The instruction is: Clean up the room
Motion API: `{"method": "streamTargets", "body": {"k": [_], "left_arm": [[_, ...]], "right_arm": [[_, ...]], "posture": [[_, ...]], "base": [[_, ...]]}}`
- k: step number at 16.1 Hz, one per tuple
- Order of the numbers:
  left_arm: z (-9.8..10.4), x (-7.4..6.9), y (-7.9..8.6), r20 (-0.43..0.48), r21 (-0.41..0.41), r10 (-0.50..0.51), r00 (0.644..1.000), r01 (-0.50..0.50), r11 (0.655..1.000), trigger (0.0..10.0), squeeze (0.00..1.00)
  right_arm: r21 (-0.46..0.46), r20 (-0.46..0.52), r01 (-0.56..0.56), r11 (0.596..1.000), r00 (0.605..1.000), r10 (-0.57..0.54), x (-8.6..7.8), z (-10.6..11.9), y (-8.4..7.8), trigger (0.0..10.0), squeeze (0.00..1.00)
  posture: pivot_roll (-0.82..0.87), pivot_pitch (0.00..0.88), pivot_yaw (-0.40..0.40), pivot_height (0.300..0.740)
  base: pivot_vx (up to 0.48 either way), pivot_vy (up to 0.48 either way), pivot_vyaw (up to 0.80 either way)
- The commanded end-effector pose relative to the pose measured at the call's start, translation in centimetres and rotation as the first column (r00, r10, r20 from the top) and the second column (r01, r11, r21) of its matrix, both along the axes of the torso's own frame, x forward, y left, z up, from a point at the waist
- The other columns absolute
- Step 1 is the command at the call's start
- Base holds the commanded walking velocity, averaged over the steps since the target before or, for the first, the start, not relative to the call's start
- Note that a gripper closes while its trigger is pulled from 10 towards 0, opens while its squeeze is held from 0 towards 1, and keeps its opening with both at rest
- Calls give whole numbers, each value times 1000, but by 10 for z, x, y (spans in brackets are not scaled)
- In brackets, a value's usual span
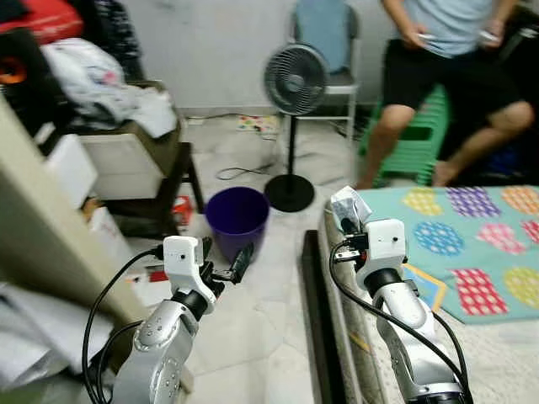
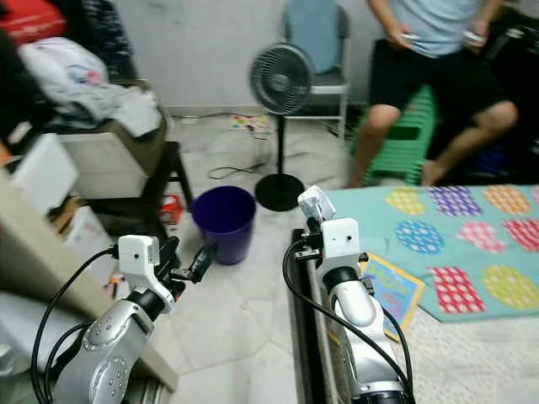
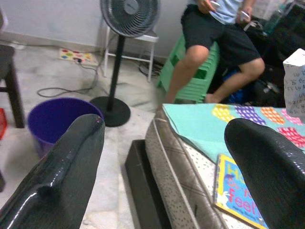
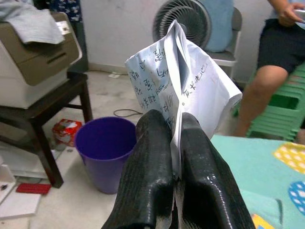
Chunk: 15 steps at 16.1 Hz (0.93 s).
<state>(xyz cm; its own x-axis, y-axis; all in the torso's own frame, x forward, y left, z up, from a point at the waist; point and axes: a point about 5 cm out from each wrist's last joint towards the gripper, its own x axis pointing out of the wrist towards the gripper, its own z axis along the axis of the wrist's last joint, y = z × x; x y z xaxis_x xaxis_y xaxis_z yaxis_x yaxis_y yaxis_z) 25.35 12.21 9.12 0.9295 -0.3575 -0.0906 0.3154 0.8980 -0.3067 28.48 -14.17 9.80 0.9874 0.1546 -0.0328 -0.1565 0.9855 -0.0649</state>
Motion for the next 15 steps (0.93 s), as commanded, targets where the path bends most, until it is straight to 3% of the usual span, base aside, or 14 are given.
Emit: {"method": "streamTargets", "body": {"k": [1,7,15], "left_arm": [[-1,1,3,-5,14,21,1000,-21,1000,10000,0],[2,0,-1,17,-20,-23,1000,23,1000,10000,0],[2,-1,-2,24,-30,-40,999,40,999,10000,0]], "right_arm": [[-3,7,6,1000,1000,-6,1,1,-2,10000,0],[-5,8,5,1000,1000,-5,1,1,-1,10000,0],[-8,7,-4,1000,1000,4,1,1,-1,10000,0]], "posture": [[-105,0,48,740],[-106,0,47,740],[-105,0,46,740]], "base": [[0,0,0],[0,0,0],[290,0,0]]}}
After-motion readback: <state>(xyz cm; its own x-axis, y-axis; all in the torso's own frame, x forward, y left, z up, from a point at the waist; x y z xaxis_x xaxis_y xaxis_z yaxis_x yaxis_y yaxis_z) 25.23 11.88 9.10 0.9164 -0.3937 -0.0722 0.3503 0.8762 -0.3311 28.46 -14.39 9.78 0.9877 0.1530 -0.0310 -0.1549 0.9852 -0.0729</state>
